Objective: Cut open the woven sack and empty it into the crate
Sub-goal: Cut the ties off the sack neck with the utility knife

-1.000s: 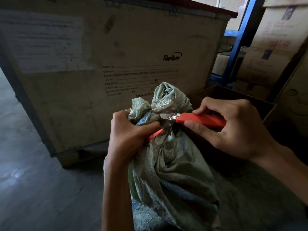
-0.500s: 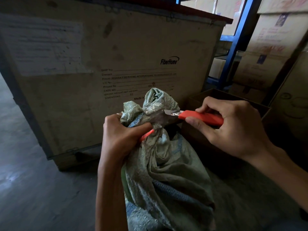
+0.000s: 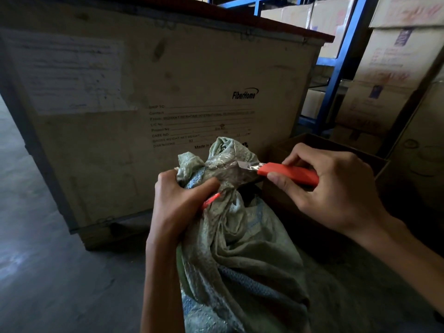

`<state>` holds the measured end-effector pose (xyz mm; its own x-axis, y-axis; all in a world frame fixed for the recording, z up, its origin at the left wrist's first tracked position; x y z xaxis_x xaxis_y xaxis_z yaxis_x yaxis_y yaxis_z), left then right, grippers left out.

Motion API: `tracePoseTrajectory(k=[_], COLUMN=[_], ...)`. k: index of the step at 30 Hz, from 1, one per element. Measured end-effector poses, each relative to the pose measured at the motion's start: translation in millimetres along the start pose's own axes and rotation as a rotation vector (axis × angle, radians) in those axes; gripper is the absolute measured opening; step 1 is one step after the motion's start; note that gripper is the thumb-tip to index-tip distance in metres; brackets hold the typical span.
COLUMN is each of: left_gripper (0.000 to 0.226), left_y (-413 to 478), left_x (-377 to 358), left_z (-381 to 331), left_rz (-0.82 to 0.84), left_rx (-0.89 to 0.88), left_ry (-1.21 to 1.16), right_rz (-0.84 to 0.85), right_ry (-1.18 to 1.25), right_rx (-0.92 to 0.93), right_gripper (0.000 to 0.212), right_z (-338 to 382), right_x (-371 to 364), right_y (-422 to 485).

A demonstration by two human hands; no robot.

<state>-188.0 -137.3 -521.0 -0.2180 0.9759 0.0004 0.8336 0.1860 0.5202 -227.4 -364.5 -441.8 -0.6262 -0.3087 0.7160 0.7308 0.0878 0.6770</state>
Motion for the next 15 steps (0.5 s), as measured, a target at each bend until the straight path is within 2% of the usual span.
tracePoseTrajectory(k=[3, 5, 6, 8, 10, 12, 15], left_gripper=[0.02, 0.004, 0.015, 0.014, 0.01, 0.025, 0.03], left_y=[-2.1, -4.6, -4.8, -4.0, -2.3, 0.2, -0.1], left_x=[1.4, 5.8, 8.4, 9.4, 9.4, 5.4, -7.9], left_z=[2.5, 1.1, 1.8, 1.2, 2.0, 5.0, 2.6], left_rz=[0.055, 0.036, 0.032, 0.065, 0.059, 0.012, -0.047], left_rx=[0.024, 0.071, 0.089, 0.115, 0.116, 0.096, 0.054], left_ry=[-0.059, -0.148, -0.194, -0.252, -0.243, -0.219, -0.171], right_rz=[-0.042, -0.056, -0.048, -0.026, -0.001, 0.059, 0.173], right_ry=[-0.045, -0.015, 0.031, 0.146, 0.292, 0.435, 0.633], right_rx=[-0.015, -0.073, -0.104, -0.147, -0.189, -0.269, -0.382], right_gripper=[0.031, 0.031, 0.031, 0.033, 0.032, 0.035, 0.041], right_z=[-6.5, -18.8, -24.7, -30.4, -26.7, -22.0, -17.3], right_x=[2.7, 4.1, 3.7, 1.1, -1.0, -6.9, -23.4], right_y=[3.6, 7.0, 7.8, 6.4, 3.3, 0.6, -2.1])
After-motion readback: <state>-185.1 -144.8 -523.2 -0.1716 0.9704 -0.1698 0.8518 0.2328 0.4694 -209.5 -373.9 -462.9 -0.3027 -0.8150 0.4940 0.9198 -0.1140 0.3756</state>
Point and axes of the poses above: each hand's wrist, its own y-axis towards the middle knuckle, its own x-axis out of the back of the hand, z = x × y, the point moved 6 cm from there along y, towards the middle knuckle, and after that the axes turned 11 degrees about -x, right-handed, at the moved point
